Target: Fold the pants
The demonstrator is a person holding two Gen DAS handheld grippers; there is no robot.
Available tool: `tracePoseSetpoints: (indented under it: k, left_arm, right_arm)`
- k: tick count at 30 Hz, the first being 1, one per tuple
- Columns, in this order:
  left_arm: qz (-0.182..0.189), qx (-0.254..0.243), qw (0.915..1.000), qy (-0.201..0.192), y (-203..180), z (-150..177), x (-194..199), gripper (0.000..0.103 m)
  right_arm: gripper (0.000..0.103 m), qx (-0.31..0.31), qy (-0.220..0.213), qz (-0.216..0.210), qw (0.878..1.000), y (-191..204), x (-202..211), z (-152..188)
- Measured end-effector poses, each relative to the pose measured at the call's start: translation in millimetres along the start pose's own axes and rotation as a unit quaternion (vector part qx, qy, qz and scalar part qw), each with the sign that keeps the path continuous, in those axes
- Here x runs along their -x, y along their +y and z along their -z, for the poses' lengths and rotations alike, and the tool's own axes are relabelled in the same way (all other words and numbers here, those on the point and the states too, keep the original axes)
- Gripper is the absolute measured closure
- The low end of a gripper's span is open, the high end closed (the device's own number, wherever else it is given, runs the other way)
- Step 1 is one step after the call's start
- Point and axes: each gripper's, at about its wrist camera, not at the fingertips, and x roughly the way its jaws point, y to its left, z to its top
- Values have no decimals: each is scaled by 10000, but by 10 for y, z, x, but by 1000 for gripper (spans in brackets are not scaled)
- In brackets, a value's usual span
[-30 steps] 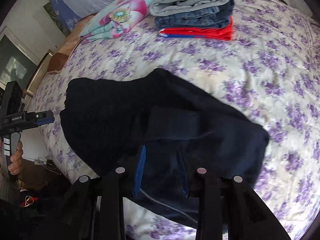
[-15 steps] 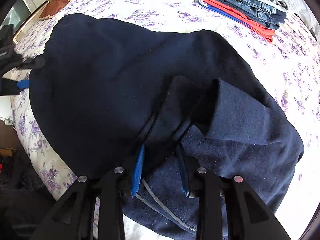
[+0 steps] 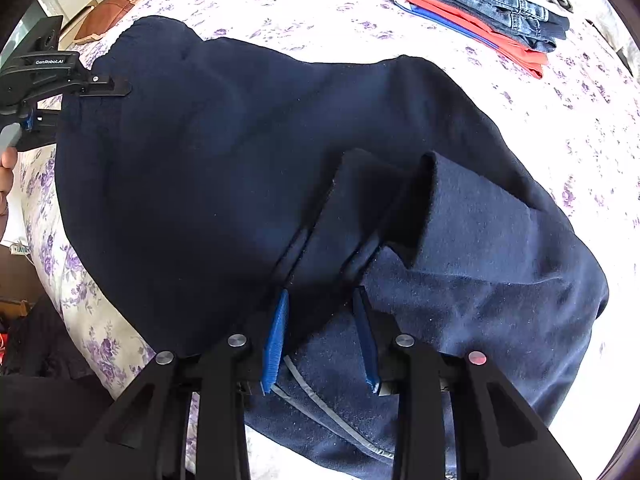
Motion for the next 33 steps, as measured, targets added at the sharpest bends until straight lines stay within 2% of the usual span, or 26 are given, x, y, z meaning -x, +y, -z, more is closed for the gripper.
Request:
tracePoseSetpoints:
  k: [5, 8, 9, 10, 12, 13, 15, 18, 20, 23, 26, 29, 31, 32, 33]
  left_arm:
    - [-277, -743, 9959, -437, -413, 202, 262, 78]
    - [-373, -1101, 9914, -599, -591, 320, 410, 78]
    - [-384, -1163, 9905, -630, -638, 340, 443, 78]
    - [-378, -1188, 9901, -647, -652, 352, 466, 78]
    - [-321, -1239, 9895, -666, -698, 344, 496, 78]
    - [-305, -1277, 9891, -671, -724, 334, 499, 78]
    - [-287, -1327, 9891, -573, -752, 334, 455, 78]
    - [-611, -1494, 9850, -607, -827, 347, 400, 78]
    - [-590, -1493, 9852, -605, -822, 335, 408, 78]
    - [-584, -1487, 9853, -602, -813, 349, 413, 78]
    - [-589, -1516, 9848, -608, -826, 357, 421, 78]
    - [-579, -1562, 9841, -621, -845, 384, 438, 78]
    - [-592, -1591, 9835, -634, -857, 403, 441, 78]
    - [-602, -1597, 9833, -633, -859, 404, 436, 78]
    - [-616, -1598, 9832, -637, -864, 408, 434, 78]
  right_arm:
    - [69, -324, 234, -463, 9981, -203, 95, -111]
    - [69, -219, -42, -753, 9969, -180, 288, -167]
    - [71, -64, -78, -913, 9958, -127, 318, -172]
    - [79, 102, -45, -1149, 9933, -62, 311, -170]
    - [88, 373, 280, -1354, 9897, 83, 152, -146]
    - [90, 480, 466, -1287, 9894, 142, 22, -127]
    - [91, 592, 487, -1137, 9906, 191, -151, -105]
    - [91, 545, 613, -1223, 9891, 167, -105, -235]
    - [90, 464, 422, -1200, 9908, 89, 9, -370]
    - [89, 408, 136, -761, 9962, -12, 114, -634]
    - [89, 234, 64, -580, 9980, -131, 3, -902]
    - [91, -12, 8, -190, 9998, -258, -208, -1138]
    - [92, -180, 133, -236, 9995, -350, -414, -1217]
    - [93, -276, -1, -292, 9992, -382, -413, -1239]
    - [93, -308, 51, -296, 9991, -403, -423, -1266]
